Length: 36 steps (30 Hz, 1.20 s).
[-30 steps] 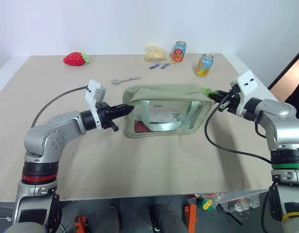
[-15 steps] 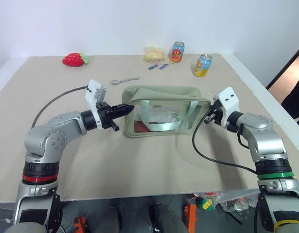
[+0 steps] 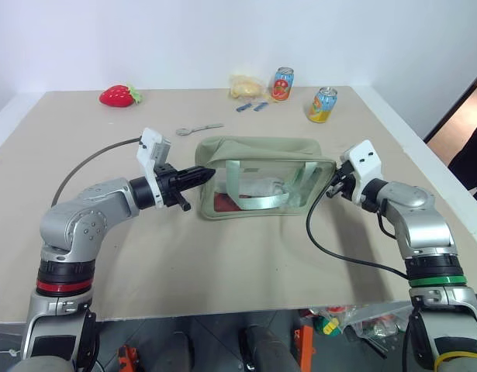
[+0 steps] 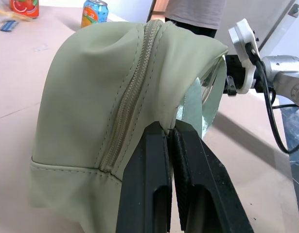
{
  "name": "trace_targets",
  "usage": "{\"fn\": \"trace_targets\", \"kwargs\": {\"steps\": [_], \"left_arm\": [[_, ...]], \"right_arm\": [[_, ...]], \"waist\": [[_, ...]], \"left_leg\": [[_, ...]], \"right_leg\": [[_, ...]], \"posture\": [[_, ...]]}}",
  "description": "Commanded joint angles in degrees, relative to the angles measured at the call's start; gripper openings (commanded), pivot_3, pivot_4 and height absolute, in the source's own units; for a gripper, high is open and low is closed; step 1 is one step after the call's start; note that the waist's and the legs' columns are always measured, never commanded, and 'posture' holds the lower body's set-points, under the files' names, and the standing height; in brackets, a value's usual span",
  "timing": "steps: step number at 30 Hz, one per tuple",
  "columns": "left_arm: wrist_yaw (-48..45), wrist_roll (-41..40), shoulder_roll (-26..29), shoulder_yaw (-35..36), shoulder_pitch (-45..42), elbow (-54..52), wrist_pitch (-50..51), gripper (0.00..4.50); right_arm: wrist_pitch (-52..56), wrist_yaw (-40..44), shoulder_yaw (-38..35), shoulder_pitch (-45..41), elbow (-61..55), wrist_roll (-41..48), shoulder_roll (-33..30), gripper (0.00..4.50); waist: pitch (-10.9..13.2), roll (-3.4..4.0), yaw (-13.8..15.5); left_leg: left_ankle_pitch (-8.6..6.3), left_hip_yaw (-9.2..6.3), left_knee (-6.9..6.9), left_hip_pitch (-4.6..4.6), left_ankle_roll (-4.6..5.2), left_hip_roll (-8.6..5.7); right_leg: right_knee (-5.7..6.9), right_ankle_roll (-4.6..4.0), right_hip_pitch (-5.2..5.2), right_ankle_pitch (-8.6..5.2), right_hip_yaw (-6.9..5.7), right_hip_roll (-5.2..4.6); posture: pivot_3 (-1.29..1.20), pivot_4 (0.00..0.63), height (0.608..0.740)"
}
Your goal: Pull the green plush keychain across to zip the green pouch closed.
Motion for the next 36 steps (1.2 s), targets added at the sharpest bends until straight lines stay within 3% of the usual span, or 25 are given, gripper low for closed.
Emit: {"fn": "trace_targets", "kwargs": {"steps": [1, 9, 13, 22, 27, 33, 36], "left_arm": [[-0.91, -3.13, -0.11, 1.81, -1.25, -1.57, 0.75, 0.35], [-2.36, -3.5, 1.53, 3.2, -2.69, -0.53, -0.05, 3.0], [-2.78, -3.57, 2.09, 3.8, -2.68, -0.42, 0.02, 4.41], [-2.18, -3.29, 1.76, 4.25, -1.82, -1.24, -1.24, 4.49], [0.33, -2.91, 2.31, 7.96, -1.76, -2.13, -4.63, 4.49], [4.75, 3.99, 5.25, 11.97, 3.62, -6.33, -12.91, 4.49], [7.53, 13.58, 6.5, 10.01, 14.04, -11.2, -19.99, 4.49]], "right_arm": [[2.03, 2.19, -2.99, -2.26, -3.69, 3.77, -1.0, 1.86], [7.09, 7.29, -7.6, -1.54, -11.7, 11.74, -3.87, 4.49], [8.22, 7.95, -9.25, -0.5, -12.78, 13.22, -5.95, 4.5], [14.29, 2.78, -16.1, -3.37, -14.25, 20.44, -5.3, 4.5], [17.18, 2.02, -20.11, -2.14, -19.69, 25.41, -6.71, 4.5], [21.97, -1.53, -26.01, 7.88, -33.9, 31.33, -7.37, 4.5], [21.75, -4.4, -30.32, 21.34, -43.64, 31.02, -4.36, 4.5]], "waist": [[0.0, 0.0, 0.0], [0.0, 0.0, -0.02], [0.0, 0.0, -0.02], [0.01, 0.0, -0.03], [0.01, 0.0, -0.02], [0.0, 0.01, -0.02], [-0.16, -0.04, 0.14]], "left_leg": [[0.0, 0.0, 0.0, 0.0, 0.0, 0.0], [0.0, 0.0, -0.1, -0.01, 0.0, 0.02], [0.0, 0.02, -0.09, -0.02, 0.0, 0.01], [0.0, 0.02, -0.09, -0.01, 0.0, 0.02], [-0.01, 0.03, -0.11, -0.02, 0.01, 0.02], [-0.02, 0.05, -0.2, -0.01, 0.02, 0.04], [-0.04, 0.04, -0.26, 0.02, 0.03, 0.04]], "right_leg": [[0.0, 0.0, 0.0, 0.0, 0.0, 0.0], [0.0, -0.05, -0.07, -0.03, 0.0, 0.04], [0.0, -0.05, -0.07, -0.03, 0.01, 0.02], [0.0, -0.05, -0.07, -0.03, 0.02, 0.03], [0.0, -0.07, -0.09, -0.05, 0.02, 0.03], [0.0, -0.11, -0.12, -0.11, 0.04, 0.03], [-0.05, -0.08, -0.07, -0.17, 0.04, 0.0]], "posture": [[0.0, 0.15, 0.74], [0.0, 0.15, 0.74], [0.0, 0.15, 0.74], [0.0, 0.15, 0.74], [0.0, 0.15, 0.74], [0.0, 0.15, 0.74], [0.0, 0.15, 0.74]]}}
